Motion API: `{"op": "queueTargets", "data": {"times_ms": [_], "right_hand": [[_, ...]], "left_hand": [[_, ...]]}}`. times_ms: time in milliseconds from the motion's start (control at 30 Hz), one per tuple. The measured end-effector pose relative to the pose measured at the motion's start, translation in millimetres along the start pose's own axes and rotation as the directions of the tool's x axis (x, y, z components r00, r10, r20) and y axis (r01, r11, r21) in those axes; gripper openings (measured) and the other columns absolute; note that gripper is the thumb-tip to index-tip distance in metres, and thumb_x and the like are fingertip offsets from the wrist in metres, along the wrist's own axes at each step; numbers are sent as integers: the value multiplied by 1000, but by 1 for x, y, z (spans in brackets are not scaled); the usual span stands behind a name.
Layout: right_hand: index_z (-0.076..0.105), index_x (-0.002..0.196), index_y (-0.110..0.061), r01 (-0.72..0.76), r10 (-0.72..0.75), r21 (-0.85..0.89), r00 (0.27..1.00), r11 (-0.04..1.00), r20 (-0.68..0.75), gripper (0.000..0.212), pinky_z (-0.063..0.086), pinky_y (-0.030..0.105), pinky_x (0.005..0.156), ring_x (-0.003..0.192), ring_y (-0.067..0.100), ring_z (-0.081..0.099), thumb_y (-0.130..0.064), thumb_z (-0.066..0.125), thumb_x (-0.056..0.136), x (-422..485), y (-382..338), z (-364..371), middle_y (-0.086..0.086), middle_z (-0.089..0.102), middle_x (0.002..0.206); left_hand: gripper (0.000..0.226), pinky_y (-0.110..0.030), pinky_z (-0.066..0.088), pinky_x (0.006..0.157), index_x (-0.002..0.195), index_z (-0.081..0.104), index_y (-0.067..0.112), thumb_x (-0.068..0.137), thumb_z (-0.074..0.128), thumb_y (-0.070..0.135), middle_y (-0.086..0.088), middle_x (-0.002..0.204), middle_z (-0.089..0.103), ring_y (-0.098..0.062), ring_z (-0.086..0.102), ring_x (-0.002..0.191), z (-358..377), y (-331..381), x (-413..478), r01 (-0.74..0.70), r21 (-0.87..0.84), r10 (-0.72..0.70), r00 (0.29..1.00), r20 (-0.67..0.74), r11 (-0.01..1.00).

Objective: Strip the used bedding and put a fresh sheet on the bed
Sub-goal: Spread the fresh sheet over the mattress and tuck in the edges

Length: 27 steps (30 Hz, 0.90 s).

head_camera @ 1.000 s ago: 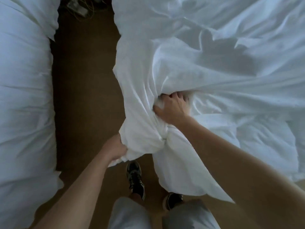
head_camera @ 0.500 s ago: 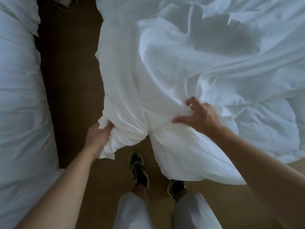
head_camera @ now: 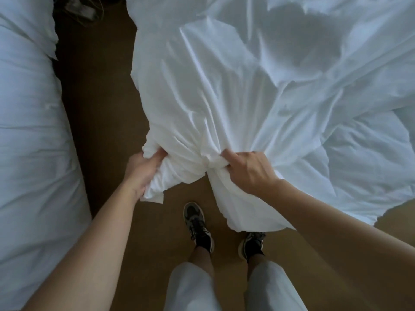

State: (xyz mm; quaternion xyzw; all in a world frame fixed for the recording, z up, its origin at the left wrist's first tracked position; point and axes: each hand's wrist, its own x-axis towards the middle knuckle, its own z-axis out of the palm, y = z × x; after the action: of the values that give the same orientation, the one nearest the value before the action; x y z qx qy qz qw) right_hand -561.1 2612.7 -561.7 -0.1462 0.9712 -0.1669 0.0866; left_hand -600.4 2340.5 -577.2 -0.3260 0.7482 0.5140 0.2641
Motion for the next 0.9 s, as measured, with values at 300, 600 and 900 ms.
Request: {"op": "queueTargets", "data": {"times_ms": [300, 600, 900], "right_hand": [[62, 92, -20, -53, 243, -384, 850, 922, 466, 19, 57, 37, 60, 61, 18, 66, -7, 69, 81, -126, 15, -6, -5, 62, 71], [56, 74, -22, -359, 333, 164, 928, 919, 165, 56, 41, 26, 52, 56, 9, 53, -78, 53, 79, 43, -23, -67, -5, 60, 67], [53, 137, -2, -227, 358, -314, 810, 922, 465, 62, 44, 42, 106, 130, 37, 52, -51, 49, 100, 246, 0, 18, 21, 53, 141]], "left_hand": [[57, -33, 58, 59, 85, 74, 27, 66, 71, 80, 11, 72, 75, -8, 72, 60, -11, -1, 5, -108, 157, 106, 994, 22, 982], [46, -32, 59, 64, 98, 75, 25, 67, 88, 56, 7, 86, 78, -14, 76, 74, 0, -25, -37, 74, -184, -53, 992, 116, 980], [17, -45, 58, 86, 98, 80, 21, 82, 79, 16, -6, 102, 78, -25, 75, 94, 3, -24, -30, 44, -310, 55, 951, 305, 950]]}}
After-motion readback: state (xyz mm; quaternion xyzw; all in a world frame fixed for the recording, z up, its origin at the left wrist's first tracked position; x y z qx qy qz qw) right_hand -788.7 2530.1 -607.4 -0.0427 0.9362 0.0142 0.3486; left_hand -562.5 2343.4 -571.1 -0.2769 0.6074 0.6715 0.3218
